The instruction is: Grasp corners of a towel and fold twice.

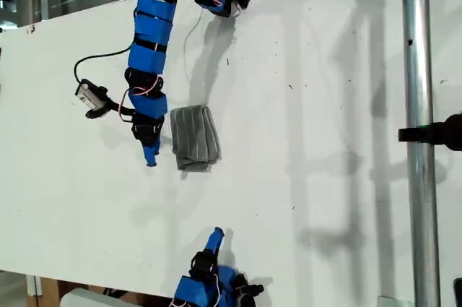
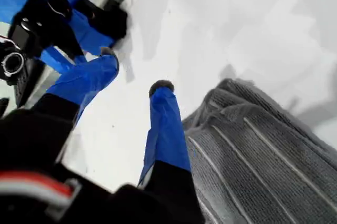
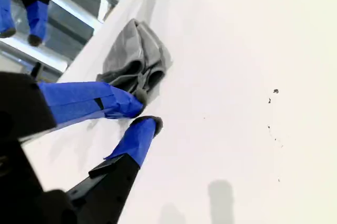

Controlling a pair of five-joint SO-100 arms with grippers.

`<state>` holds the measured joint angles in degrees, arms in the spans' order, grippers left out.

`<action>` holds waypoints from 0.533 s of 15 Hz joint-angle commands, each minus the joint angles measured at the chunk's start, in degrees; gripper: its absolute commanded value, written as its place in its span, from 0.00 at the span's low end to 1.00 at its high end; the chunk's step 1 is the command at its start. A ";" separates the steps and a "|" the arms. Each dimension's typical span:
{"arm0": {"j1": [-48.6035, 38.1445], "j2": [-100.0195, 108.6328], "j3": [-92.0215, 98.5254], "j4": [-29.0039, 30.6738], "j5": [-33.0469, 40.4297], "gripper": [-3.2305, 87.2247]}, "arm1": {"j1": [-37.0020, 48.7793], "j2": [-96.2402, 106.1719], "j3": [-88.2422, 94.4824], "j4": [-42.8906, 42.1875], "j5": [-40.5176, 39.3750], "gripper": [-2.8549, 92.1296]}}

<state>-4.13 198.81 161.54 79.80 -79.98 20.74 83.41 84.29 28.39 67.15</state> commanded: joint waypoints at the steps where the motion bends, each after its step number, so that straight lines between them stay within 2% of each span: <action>1: 0.53 0.35 0.97 -3.16 -1.05 0.05 | 1.93 14.85 3.87 12.74 -4.66 0.03; 3: 0.18 0.35 4.75 -6.24 -1.41 0.02 | 2.81 26.54 16.44 30.15 -4.66 0.03; 6: 0.26 0.35 15.82 -10.28 -6.15 0.02 | 3.69 57.48 52.38 35.68 -1.14 0.03; 7: 1.05 0.35 17.31 -8.17 -7.73 0.06 | 4.04 69.96 62.58 37.00 0.35 0.03; 8: 1.05 0.35 17.31 -6.15 -5.89 0.03 | 4.83 79.89 69.17 41.92 3.60 0.03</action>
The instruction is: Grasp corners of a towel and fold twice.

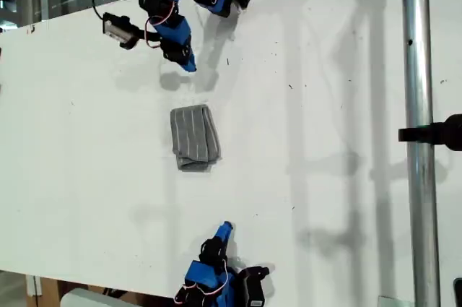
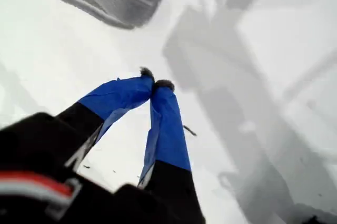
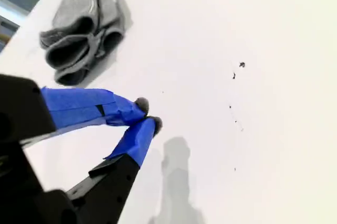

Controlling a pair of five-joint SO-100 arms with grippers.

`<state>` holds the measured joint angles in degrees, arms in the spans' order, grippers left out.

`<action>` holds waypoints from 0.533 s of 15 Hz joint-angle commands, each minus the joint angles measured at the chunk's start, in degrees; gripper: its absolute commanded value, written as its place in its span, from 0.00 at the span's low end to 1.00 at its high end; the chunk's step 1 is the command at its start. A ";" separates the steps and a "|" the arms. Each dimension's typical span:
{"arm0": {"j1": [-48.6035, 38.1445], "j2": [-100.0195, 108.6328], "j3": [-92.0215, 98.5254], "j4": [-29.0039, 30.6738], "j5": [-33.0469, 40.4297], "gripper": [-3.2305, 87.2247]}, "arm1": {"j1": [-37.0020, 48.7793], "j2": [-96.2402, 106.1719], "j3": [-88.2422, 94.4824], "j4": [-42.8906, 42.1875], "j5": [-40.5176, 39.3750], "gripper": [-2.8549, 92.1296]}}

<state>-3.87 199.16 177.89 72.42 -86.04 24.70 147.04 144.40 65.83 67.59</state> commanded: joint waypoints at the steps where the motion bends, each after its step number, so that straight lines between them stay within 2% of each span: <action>1: 0.97 0.00 0.97 1.32 2.72 0.01 | 2.20 25.40 13.80 9.32 5.27 0.03; 2: 0.79 0.00 0.97 1.32 10.28 0.02 | 2.81 36.74 18.90 12.48 6.42 0.03; 4: 1.76 0.00 0.97 1.41 27.51 0.01 | 0.44 39.81 21.27 12.92 16.61 0.06; 5: 2.72 0.00 0.97 1.41 30.76 0.01 | 1.85 41.66 21.09 16.61 16.35 0.07; 8: 2.55 0.00 0.97 1.41 31.11 0.01 | 1.58 41.40 21.09 18.11 17.23 0.08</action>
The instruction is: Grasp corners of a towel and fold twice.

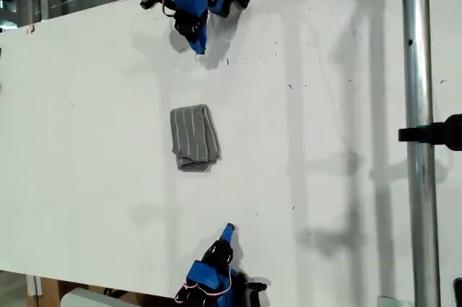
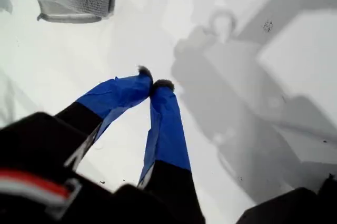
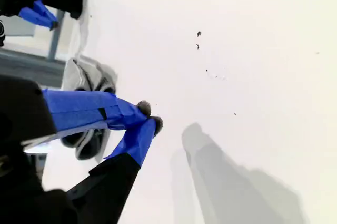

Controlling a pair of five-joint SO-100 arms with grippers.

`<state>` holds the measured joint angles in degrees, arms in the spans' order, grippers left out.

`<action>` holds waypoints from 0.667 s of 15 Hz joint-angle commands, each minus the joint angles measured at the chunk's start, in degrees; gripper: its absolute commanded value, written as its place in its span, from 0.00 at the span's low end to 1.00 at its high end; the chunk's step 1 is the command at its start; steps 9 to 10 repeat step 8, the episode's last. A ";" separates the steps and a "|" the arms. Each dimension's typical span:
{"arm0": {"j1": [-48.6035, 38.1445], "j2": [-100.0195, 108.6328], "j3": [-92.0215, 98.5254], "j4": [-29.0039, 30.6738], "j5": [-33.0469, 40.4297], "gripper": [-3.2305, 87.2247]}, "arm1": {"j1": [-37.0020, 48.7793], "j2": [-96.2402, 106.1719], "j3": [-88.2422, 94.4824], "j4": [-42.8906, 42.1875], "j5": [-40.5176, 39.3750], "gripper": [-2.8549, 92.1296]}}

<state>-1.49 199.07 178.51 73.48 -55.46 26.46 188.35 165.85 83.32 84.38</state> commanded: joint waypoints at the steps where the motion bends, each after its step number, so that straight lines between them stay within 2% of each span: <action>1: 0.18 0.09 0.35 0.35 0.53 0.01 | -0.35 0.09 -0.35 0.62 0.44 0.08; 10: 0.09 0.09 0.35 0.35 0.53 0.01 | -0.70 0.09 -0.35 0.62 0.44 0.08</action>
